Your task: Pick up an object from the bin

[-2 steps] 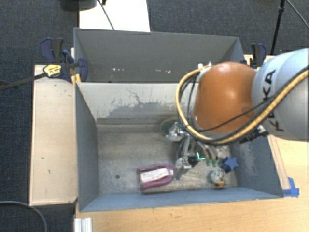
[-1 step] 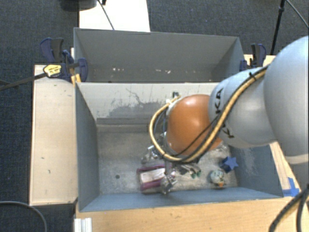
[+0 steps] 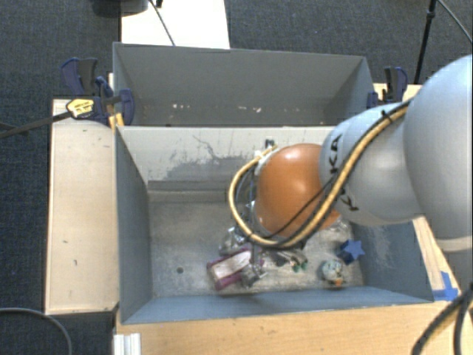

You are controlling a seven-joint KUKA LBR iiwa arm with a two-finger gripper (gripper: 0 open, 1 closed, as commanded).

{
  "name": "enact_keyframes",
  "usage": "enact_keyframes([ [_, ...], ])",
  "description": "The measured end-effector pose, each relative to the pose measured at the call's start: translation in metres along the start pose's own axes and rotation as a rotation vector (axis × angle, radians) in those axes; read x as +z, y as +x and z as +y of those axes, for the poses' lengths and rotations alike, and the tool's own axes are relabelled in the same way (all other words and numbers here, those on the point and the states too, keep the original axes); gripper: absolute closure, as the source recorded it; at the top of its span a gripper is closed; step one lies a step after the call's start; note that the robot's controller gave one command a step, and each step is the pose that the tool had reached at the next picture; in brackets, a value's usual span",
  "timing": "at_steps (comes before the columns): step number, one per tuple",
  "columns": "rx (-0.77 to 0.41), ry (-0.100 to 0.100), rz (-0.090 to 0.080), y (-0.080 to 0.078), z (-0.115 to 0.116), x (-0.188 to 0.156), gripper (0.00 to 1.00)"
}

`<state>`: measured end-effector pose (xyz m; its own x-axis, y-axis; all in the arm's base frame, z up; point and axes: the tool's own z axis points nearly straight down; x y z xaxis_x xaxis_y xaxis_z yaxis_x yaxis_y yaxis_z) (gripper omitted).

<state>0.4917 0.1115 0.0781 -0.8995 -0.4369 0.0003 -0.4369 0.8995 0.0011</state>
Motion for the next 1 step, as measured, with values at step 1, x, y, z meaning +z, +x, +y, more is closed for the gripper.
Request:
enact_keyframes([
  [1, -0.154, 0.006, -0.009, -0.0092, -0.0436, -0.1482, 1.00],
])
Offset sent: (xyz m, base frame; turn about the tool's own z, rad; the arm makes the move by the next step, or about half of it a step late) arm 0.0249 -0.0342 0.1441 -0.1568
